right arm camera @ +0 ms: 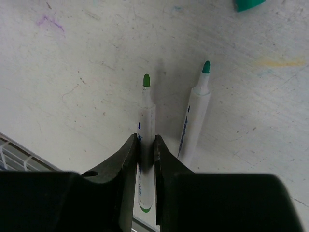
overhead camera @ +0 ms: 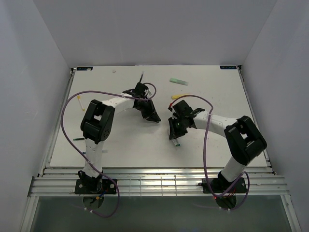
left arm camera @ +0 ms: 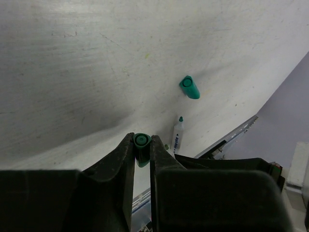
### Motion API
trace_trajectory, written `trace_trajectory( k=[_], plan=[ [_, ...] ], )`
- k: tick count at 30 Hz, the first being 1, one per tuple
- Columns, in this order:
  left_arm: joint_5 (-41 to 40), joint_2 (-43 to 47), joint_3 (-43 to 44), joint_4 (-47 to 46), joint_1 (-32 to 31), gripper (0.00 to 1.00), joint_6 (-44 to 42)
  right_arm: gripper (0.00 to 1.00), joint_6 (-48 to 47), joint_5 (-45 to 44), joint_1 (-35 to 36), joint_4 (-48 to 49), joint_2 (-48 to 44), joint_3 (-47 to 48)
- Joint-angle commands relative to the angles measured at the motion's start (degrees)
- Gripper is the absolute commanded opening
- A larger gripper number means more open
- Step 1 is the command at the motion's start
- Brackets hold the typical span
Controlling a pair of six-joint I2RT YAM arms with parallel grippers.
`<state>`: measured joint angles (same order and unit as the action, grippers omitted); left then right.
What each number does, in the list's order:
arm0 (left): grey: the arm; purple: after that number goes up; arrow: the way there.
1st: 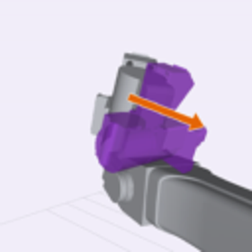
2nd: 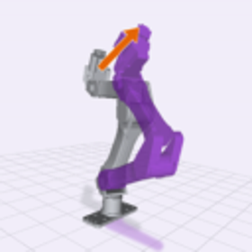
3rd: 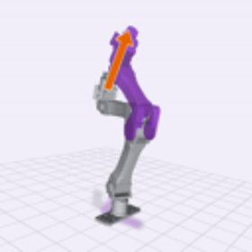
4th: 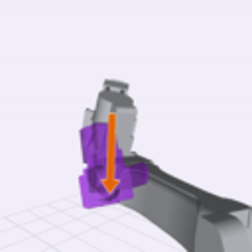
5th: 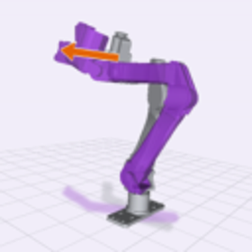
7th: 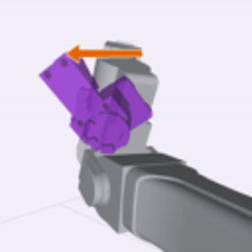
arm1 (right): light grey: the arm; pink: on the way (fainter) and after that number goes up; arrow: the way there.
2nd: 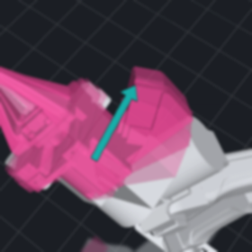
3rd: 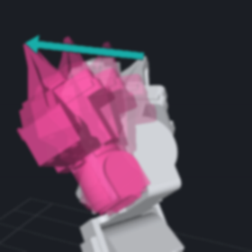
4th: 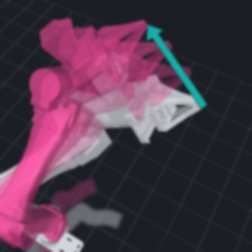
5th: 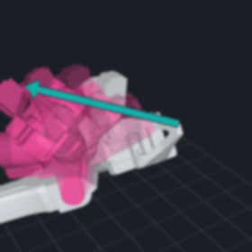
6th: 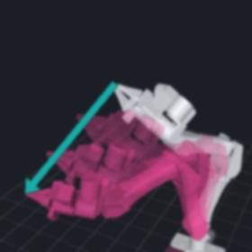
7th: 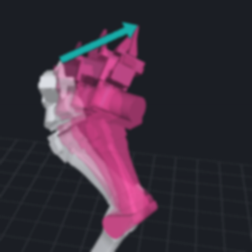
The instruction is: Open the pen caps
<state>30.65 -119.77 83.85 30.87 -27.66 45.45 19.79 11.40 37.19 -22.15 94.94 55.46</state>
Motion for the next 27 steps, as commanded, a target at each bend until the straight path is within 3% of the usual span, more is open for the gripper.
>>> trace_trajectory(
  k=[1,6,12,14,20,24,27],
  plan=[
    [-0.2,-0.4,1.5,-0.2,-0.9,0.23,-0.8,0.08,-0.1,-1.5,0.1,2.6,1.6,0.3],
    [-0.8,-2.0,2.2,-0.1,-1.3,0.28,-0.5,0.09,-0.2,-1.7,0.1,2.8,3.0,0.7],
    [-1.3,-2.7,2.1,-0.2,-1.3,0.37,-0.4,0.2,-0.3,-2.9,0.1,2.3,4.2,1.0],
    [-1.3,-2.6,1.6,-0.2,-1.3,0.41,-0.5,0.3,-0.3,-3.0,0.1,2.3,4.1,0.9],
    [-1.9,-2.0,0.5,-0.3,-1.3,0.5,-1.2,0.45,-1.2,-4.0,0.1,1.0,2.5,2.8],
    [-3.1,0.1,0.6,-0.2,-1.1,0.55,-1.9,0.51,-1.9,-6.4,-0.3,-3.0,-0.4,10.3],
    [-9.2,4.3,2.3,2.3,-1.0,0.58,-5.0,0.61,-2.5,-8.5,-3.0,-7.3,-1.0,20.5]
  ],
)
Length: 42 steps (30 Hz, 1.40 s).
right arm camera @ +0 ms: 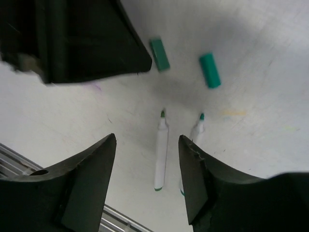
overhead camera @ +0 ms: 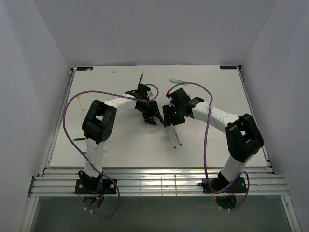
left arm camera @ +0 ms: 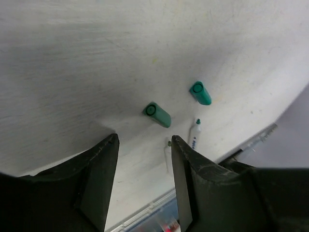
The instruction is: Open the pen caps
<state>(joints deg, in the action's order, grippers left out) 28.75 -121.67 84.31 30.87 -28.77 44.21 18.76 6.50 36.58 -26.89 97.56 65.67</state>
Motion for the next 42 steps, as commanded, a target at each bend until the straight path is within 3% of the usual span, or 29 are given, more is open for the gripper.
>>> trace_trajectory(
  k=[1,6,9,16,21,24,26,31,34,42],
  plan=[
    [-12.0,7.8,1.9,2.7,0.1,0.58,-4.6,0.61,-1.6,-4.0,-3.4,-4.0,-2.9,13.2],
    [-21.5,15.7,2.4,4.0,0.1,0.63,-9.3,0.65,-2.3,-6.2,-10.4,-10.4,5.1,28.8],
    [-22.1,20.0,0.5,2.9,0.1,0.63,-9.6,0.67,-2.0,-6.3,-15.5,-11.2,11.1,35.7],
    [-21.4,29.1,-11.7,-1.2,0.2,0.64,-6.6,0.74,5.7,-8.9,-17.8,-17.7,27.3,52.6],
    [-21.7,33.0,-15.8,-1.7,0.2,0.63,-6.1,0.76,11.9,-10.4,-17.7,-17.1,32.3,54.3],
    [-21.5,34.3,-17.7,-2.2,0.2,0.64,-5.8,0.77,10.6,-9.8,-17.3,-15.2,33.1,54.2],
    [-20.7,34.8,-18.5,-2.7,0.2,0.64,-5.5,0.77,7.7,-10.1,-17.3,-14.5,33.0,54.3],
    [-18.3,36.8,-22.0,-4.9,0.1,0.64,-5.0,0.8,-10.0,-10.3,-17.4,-11.2,32.0,53.0],
    [-17.2,37.9,-23.7,-5.3,0.2,0.65,-4.7,0.86,-21.0,-5.6,-17.5,-9.2,32.1,52.3],
    [-15.5,41.0,-26.7,-5.1,0.2,0.66,-4.7,0.88,-23.1,10.4,-21.7,-1.8,33.8,50.0]
  ],
)
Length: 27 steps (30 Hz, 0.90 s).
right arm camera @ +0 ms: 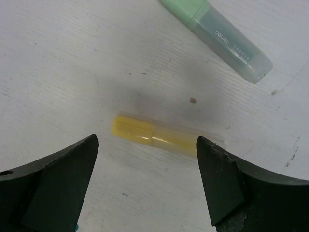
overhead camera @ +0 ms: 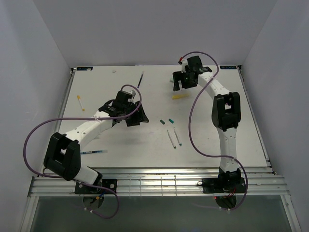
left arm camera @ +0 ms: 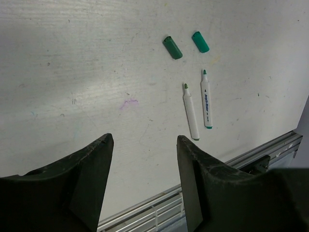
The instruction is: Open the pen caps
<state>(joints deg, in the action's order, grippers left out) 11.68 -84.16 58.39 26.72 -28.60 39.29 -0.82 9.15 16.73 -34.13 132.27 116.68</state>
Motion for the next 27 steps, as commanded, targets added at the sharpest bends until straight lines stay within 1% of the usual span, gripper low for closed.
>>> trace_trajectory(
  k=[1,2,10,13,16,21,24,27],
  plan=[
    [1.7,3.6,-0.8,-0.6,0.0,0.66,0.0,0.88,-3.5,8.9,-2.1,5.5,-0.3,-0.4],
    [1.7,3.7,-0.8,-0.4,0.0,0.66,-0.1,0.88,-3.2,11.5,-2.2,5.6,0.8,-0.1],
    [2.6,3.5,0.1,0.3,0.0,0.66,-0.2,0.88,-3.9,20.5,-4.5,6.2,3.7,-0.6],
    [2.8,3.4,0.4,0.2,0.0,0.66,-0.4,0.88,-3.7,22.4,-5.7,6.0,4.8,-0.6],
    [2.8,3.2,0.4,0.3,0.0,0.66,-0.6,0.87,-4.4,21.6,-5.9,4.6,5.5,-0.2],
    [3.0,2.8,0.6,0.3,0.0,0.66,-0.5,0.86,-4.5,20.5,-5.9,4.5,4.8,-2.9],
    [3.2,2.5,1.0,0.2,0.0,0.67,-0.4,0.86,-4.8,20.6,-5.9,4.6,3.0,-6.3],
    [3.2,2.4,1.5,0.3,0.0,0.67,-0.6,0.85,-4.8,20.8,-5.9,5.4,-0.2,-11.9]
  ],
)
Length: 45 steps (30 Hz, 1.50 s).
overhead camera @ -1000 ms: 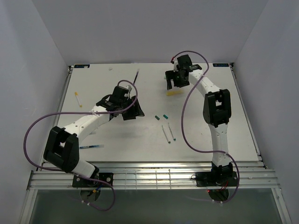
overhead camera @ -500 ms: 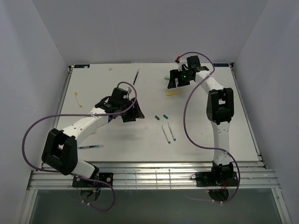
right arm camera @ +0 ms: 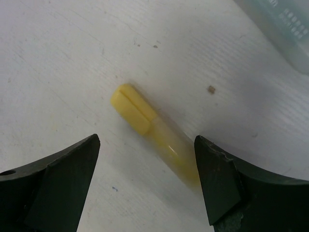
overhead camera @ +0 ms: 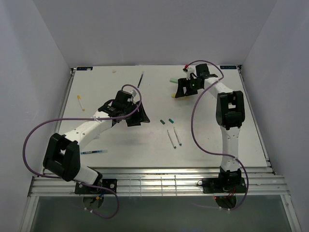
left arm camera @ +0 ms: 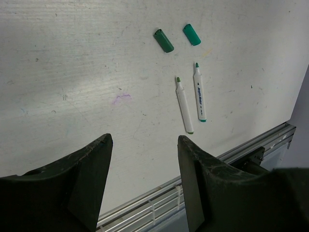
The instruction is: Open the pen caps
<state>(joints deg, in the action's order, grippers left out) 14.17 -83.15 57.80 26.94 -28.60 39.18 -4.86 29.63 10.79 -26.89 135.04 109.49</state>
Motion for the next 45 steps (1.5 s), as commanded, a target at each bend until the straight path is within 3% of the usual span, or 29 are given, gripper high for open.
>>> trace_trajectory(
  k=[1,5,11,15,18,19,22,28,29,30,33,39,45],
  plan=[
    [0.9,1.5,2.1,0.0,-0.1,0.67,-0.6,0.85,-0.6,0.4,0.1,-1.4,-5.0,-8.2],
    [1.0,1.2,2.7,0.0,0.0,0.67,-0.8,0.85,-0.3,-2.2,1.2,0.1,-9.2,-14.9],
    [1.6,0.8,3.0,0.1,0.0,0.67,-0.7,0.8,0.9,-13.4,3.6,-1.1,-9.5,-16.9],
    [1.9,0.6,3.3,0.1,0.0,0.67,-0.1,0.7,2.8,-20.1,5.3,-2.8,-7.3,-14.1],
    [2.0,1.0,3.0,0.4,0.0,0.67,0.2,0.63,3.7,-29.4,7.7,-5.4,-4.9,-10.9],
    [1.9,1.1,2.9,0.6,0.0,0.67,0.3,0.61,4.0,-36.1,8.3,-6.3,-3.8,-9.5],
    [1.7,1.5,2.9,0.7,0.0,0.67,0.4,0.52,4.4,-40.3,9.8,-8.4,-3.5,-9.5],
    [1.5,1.0,5.3,2.3,0.0,0.67,0.9,0.27,5.4,-34.6,11.0,-9.6,-3.6,-10.1],
    [1.7,1.0,6.3,2.3,0.0,0.68,1.2,0.21,5.9,-32.2,11.2,-9.5,-3.6,-10.1],
    [2.3,0.8,6.9,2.2,0.0,0.7,1.3,0.08,7.6,-29.6,11.3,-11.0,-3.6,-9.5],
    [6.3,-1.1,9.8,2.2,0.8,0.72,1.8,0.08,12.6,-22.4,11.8,-12.0,-6.4,-10.2],
    [13.6,-3.7,13.7,0.6,2.3,0.73,4.6,0.08,17.3,-11.3,15.1,-11.2,-26.5,-18.0],
    [17.1,-6.0,16.5,-0.2,3.9,0.74,6.9,0.08,21.2,-7.5,20.7,-11.6,-39.6,-26.0]
  ],
)
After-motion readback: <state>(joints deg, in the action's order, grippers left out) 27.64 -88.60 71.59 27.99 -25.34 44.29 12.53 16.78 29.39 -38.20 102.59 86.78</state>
